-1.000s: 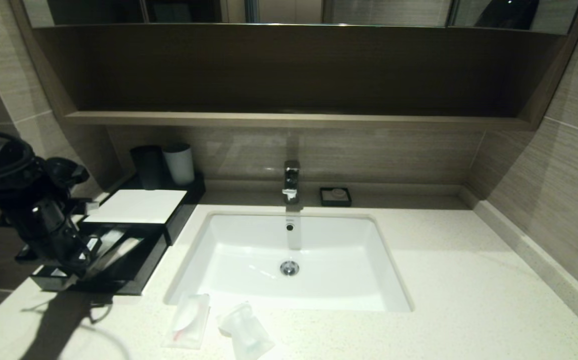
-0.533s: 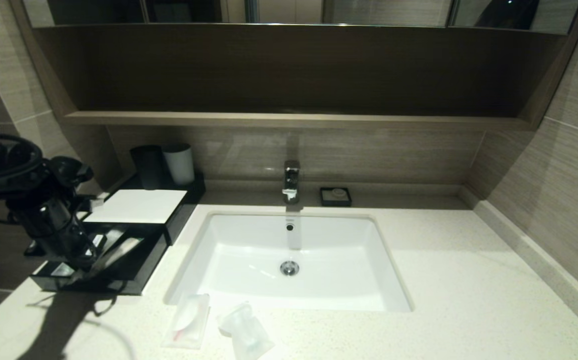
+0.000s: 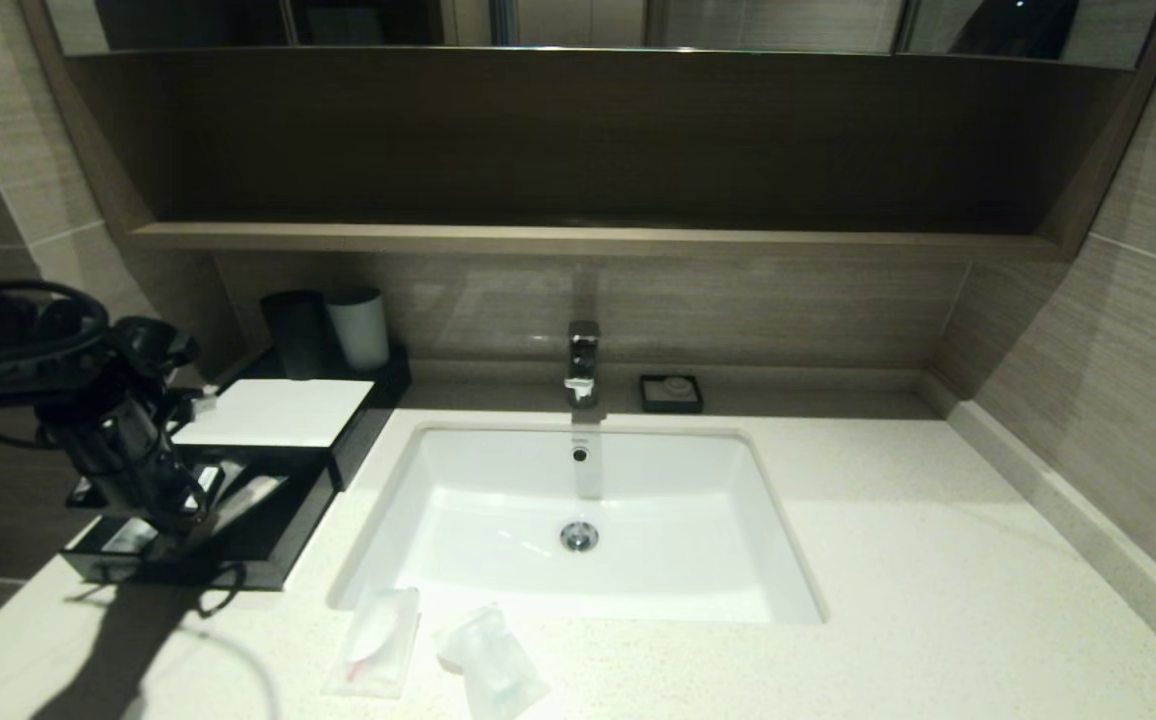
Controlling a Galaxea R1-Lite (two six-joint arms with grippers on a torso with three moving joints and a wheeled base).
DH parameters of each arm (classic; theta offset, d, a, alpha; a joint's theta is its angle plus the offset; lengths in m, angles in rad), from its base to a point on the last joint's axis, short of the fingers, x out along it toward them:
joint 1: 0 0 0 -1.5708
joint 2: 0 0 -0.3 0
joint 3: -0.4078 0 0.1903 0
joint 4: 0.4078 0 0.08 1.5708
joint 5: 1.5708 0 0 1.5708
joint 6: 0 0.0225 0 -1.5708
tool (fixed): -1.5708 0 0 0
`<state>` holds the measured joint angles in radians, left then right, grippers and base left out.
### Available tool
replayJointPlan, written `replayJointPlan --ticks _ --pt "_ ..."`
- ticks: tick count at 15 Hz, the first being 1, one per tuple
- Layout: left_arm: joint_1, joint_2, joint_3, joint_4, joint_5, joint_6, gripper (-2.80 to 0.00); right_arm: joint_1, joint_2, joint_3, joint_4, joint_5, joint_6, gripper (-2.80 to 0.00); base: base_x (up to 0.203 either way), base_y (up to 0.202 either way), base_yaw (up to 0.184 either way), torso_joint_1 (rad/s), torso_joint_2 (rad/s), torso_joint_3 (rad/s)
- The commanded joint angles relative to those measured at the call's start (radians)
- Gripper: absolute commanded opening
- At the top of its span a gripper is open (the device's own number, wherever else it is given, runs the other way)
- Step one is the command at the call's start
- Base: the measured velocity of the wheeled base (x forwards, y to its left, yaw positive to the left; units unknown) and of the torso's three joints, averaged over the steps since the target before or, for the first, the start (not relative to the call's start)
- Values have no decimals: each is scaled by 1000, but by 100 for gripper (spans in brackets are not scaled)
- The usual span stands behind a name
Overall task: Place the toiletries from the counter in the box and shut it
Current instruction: Place the bathroom toiletry into the drawer
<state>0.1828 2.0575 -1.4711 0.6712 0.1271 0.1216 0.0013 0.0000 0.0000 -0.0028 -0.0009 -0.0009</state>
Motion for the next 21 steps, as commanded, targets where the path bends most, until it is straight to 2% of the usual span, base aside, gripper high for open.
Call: replayJointPlan --ticks 1,8,9,17,21 --pt "-2 15 1 -22 6 0 -280 0 0 2 0 -1 1 -280 0 0 0 0 0 0" --pt "-14 18 14 -59 6 0 -280 0 0 2 0 -1 -1 -280 0 0 0 0 0 0" --pt "-14 18 14 -66 6 0 0 0 0 2 0 -1 -1 -280 0 0 0 0 0 0" --pt "-23 -34 14 -81 9 -2 0 0 0 2 0 -1 -1 -280 0 0 0 0 0 0" --pt "-31 -133 4 -81 8 -6 0 0 0 2 0 -1 -1 -280 0 0 0 0 0 0"
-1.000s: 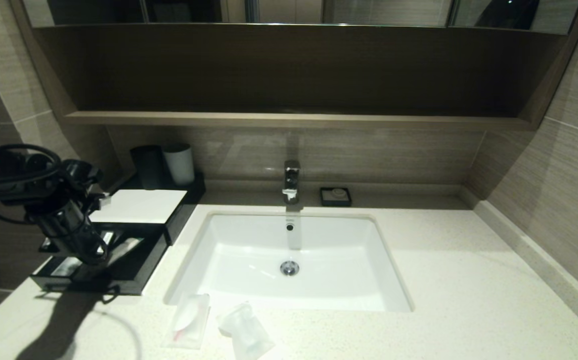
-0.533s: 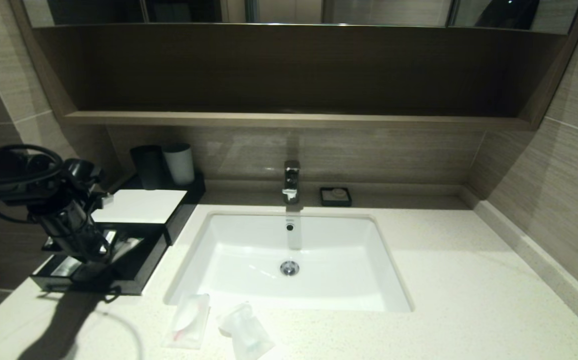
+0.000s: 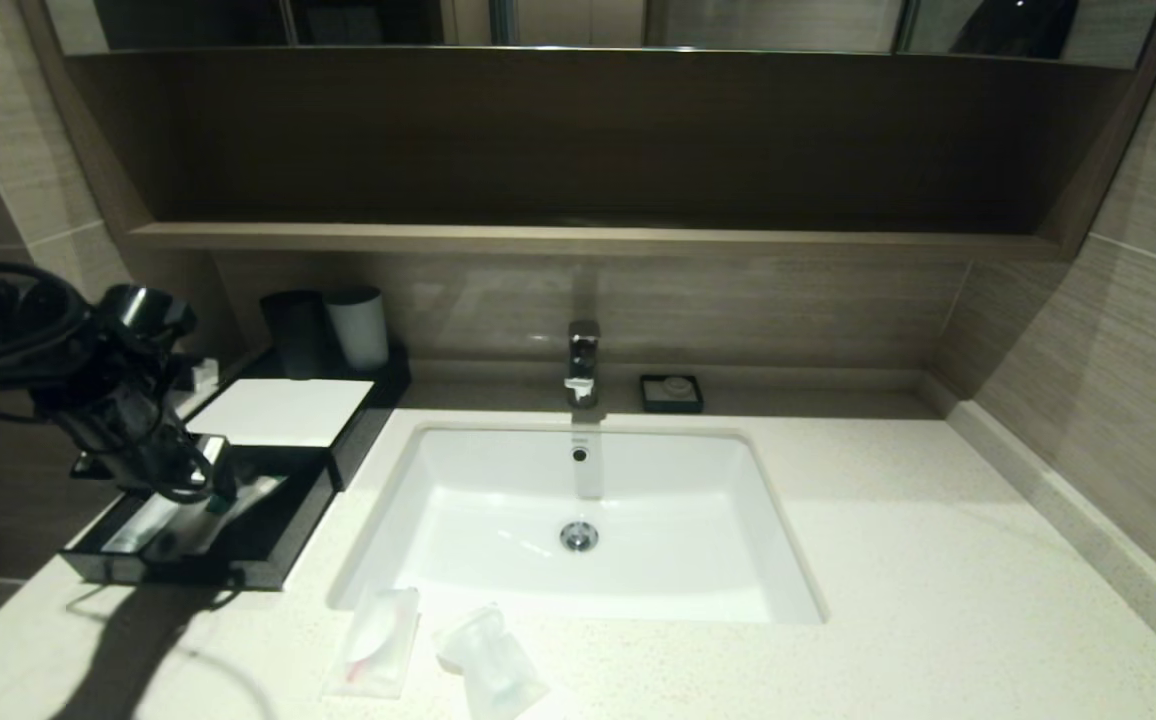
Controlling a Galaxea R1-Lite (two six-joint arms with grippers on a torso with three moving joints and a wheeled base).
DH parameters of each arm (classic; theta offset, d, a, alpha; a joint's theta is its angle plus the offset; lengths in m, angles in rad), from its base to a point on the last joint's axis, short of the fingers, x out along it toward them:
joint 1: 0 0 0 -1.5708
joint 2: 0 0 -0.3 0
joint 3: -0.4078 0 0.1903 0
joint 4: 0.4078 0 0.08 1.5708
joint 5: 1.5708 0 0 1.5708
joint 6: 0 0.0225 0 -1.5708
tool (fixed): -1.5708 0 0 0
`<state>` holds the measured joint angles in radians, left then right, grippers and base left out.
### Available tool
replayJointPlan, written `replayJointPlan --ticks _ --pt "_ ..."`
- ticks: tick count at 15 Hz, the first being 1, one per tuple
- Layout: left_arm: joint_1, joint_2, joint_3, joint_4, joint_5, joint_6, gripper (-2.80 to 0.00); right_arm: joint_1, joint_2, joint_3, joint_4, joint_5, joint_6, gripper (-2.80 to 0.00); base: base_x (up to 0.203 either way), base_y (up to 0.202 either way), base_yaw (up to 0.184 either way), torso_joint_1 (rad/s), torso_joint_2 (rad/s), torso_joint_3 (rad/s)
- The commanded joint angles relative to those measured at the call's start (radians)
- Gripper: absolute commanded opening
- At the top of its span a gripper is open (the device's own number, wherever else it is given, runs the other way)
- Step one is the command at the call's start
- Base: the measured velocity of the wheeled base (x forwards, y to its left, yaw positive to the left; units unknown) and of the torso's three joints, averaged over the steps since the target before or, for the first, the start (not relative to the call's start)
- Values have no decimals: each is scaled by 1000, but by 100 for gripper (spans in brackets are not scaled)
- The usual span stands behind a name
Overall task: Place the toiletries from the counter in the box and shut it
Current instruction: Place the bathroom toiletry into the drawer, then pick up the bathroom toiletry
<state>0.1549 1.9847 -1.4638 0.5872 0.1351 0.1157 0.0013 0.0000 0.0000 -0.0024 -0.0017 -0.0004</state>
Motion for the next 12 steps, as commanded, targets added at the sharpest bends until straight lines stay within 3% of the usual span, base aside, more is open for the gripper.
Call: replayJointPlan --ticks 1,4,5,7,9,12 --pt "-9 -99 -1 3 -2 -3 0 0 0 2 -1 0 -1 -280 0 0 0 0 0 0" --pt "-32 -227 22 5 -7 -9 0 0 0 2 -1 0 -1 -280 0 0 0 0 0 0" --pt "-46 -275 35 6 -8 -12 -280 0 0 2 -1 0 -1 -280 0 0 0 0 0 0" --pt "-90 -368 72 13 -14 -28 -280 0 0 2 -1 0 -1 -280 0 0 0 0 0 0" --pt "-180 -434 154 14 -22 -63 -280 0 0 2 -1 0 0 -280 0 0 0 0 0 0" --pt "-306 -490 284 -11 -94 -187 -280 0 0 2 -1 0 0 -280 0 0 0 0 0 0"
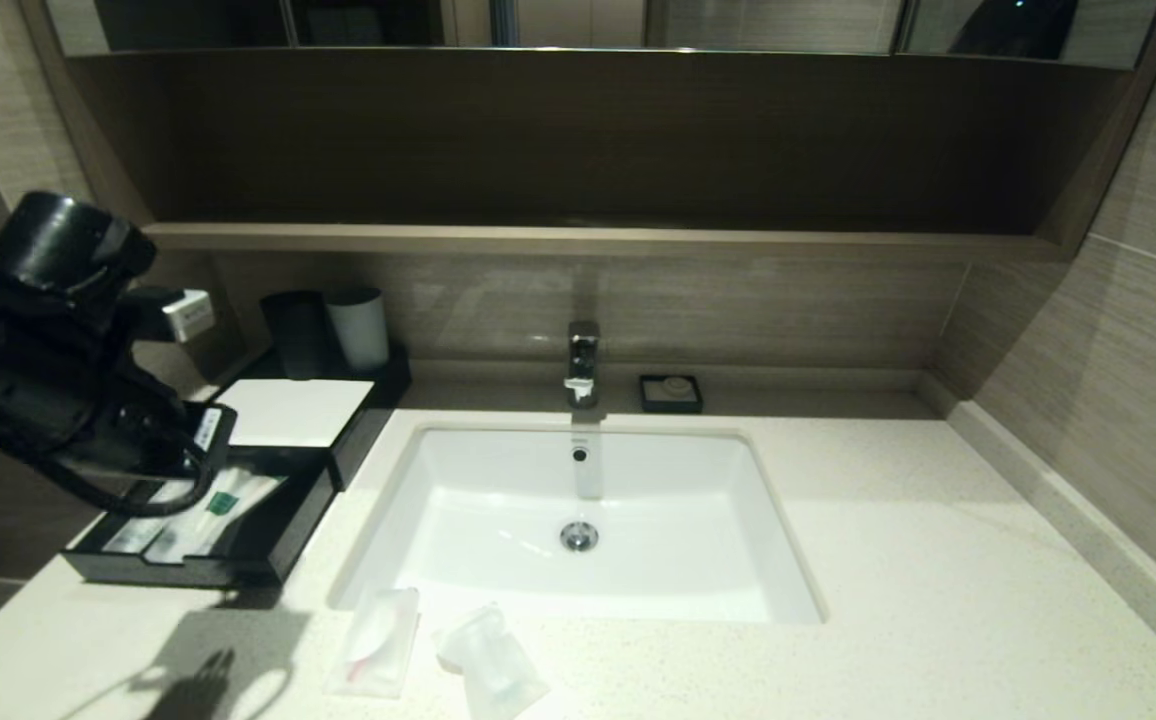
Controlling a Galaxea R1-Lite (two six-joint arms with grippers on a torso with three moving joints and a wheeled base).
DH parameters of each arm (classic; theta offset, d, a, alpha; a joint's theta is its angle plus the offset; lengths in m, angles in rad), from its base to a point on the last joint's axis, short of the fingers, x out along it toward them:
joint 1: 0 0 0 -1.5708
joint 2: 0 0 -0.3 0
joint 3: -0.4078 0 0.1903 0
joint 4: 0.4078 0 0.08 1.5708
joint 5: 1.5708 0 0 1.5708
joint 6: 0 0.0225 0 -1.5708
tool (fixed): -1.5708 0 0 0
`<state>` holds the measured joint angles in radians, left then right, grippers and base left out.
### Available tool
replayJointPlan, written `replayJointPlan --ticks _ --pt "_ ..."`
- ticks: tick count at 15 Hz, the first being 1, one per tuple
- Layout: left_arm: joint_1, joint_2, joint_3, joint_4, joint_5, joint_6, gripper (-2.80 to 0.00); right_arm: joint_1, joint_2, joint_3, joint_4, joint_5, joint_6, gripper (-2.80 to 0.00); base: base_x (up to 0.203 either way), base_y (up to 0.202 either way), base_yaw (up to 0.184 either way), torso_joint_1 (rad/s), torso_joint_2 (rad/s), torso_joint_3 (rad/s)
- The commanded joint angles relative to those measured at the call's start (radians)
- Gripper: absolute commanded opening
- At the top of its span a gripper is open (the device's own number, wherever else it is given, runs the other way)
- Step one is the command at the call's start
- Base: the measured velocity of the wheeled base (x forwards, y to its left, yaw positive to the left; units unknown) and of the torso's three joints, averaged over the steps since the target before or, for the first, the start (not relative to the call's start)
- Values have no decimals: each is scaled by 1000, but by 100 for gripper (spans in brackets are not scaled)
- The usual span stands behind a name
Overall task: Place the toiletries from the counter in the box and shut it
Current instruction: Pick up the bathroom toiletry
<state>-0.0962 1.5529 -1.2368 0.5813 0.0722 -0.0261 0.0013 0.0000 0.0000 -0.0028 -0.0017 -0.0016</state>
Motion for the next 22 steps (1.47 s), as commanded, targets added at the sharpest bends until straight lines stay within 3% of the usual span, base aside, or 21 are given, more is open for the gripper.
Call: replayJointPlan --ticks 1,4,10,13,22 --pt "-82 -64 80 -9 -56 -81 -280 0 0 2 0 0 0 -280 0 0 0 0 0 0" --pt "-134 -68 170 -24 -65 -135 -280 0 0 2 0 0 1 -280 0 0 0 0 0 0" --pt "-225 -60 409 -249 -75 -182 -280 0 0 2 0 0 0 -280 0 0 0 0 0 0" --pt "-257 -31 421 -271 -77 -216 -280 0 0 2 0 0 0 -280 0 0 0 0 0 0" --pt "-320 76 443 -341 -83 -219 -280 0 0 2 0 0 0 -280 0 0 0 0 0 0"
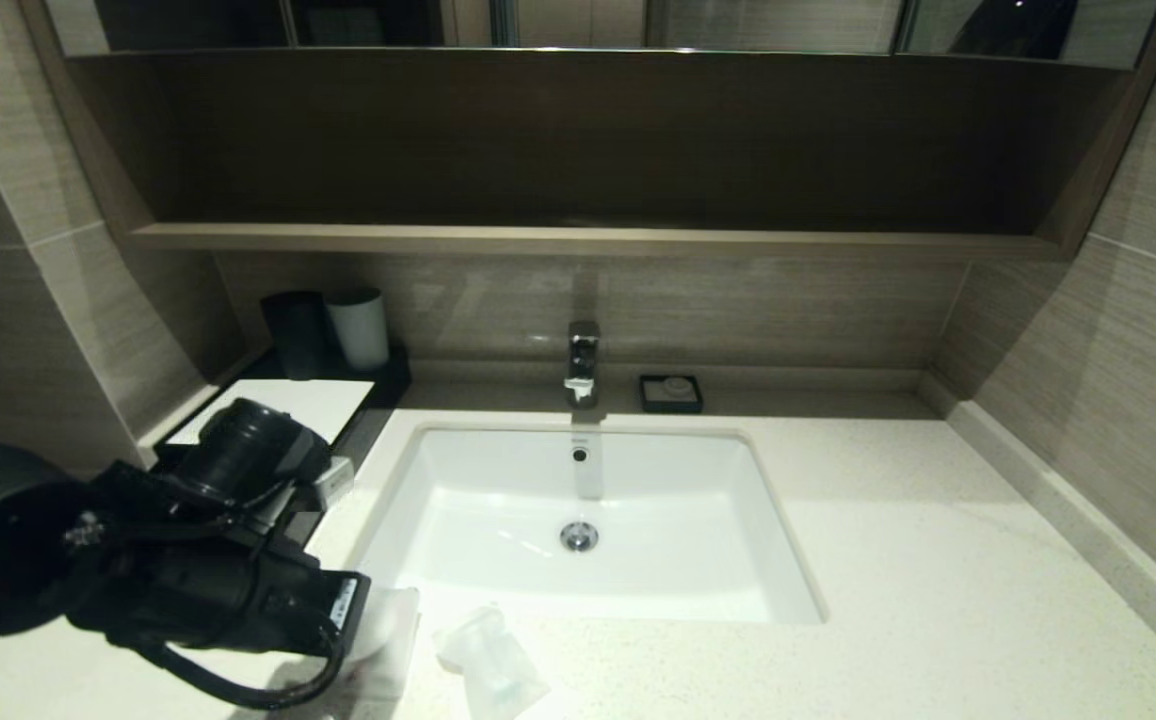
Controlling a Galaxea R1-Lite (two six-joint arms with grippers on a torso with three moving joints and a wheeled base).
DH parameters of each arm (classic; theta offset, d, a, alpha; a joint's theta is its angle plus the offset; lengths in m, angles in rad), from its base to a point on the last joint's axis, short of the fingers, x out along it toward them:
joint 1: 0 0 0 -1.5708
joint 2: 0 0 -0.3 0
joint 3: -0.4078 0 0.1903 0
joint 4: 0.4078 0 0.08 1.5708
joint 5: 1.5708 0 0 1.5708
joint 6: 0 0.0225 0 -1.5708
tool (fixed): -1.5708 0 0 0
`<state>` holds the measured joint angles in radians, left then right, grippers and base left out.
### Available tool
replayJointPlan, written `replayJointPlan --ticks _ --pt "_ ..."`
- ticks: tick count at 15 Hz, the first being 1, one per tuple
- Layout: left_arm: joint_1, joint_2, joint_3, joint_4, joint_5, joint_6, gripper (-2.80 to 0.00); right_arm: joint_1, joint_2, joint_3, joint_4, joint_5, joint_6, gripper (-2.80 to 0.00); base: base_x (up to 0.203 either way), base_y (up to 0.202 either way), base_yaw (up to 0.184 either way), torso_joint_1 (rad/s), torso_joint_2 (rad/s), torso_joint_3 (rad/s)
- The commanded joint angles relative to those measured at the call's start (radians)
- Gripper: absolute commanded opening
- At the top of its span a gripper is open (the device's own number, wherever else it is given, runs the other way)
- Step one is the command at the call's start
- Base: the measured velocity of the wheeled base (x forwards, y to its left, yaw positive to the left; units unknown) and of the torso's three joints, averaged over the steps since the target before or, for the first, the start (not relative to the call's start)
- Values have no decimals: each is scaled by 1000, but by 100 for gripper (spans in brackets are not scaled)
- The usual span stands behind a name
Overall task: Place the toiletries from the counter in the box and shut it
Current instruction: Pick up the bathroom toiletry
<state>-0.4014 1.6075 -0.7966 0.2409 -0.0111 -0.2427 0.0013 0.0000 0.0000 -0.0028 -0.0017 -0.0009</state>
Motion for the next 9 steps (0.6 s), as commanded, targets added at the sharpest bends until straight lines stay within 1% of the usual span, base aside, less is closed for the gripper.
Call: replayJointPlan --ticks 1,2,7,9 --pt "-18 22 4 -1 0 -5 -280 0 0 2 0 0 -1 -280 0 0 0 0 0 0" --pt "-24 23 2 -2 0 -9 0 0 0 2 0 0 -1 -280 0 0 0 0 0 0" --pt "-25 49 -3 -4 6 -12 0 0 0 2 0 0 -1 -280 0 0 0 0 0 0" --pt "-25 76 4 -34 8 -13 0 0 0 2 0 0 -1 -280 0 0 0 0 0 0"
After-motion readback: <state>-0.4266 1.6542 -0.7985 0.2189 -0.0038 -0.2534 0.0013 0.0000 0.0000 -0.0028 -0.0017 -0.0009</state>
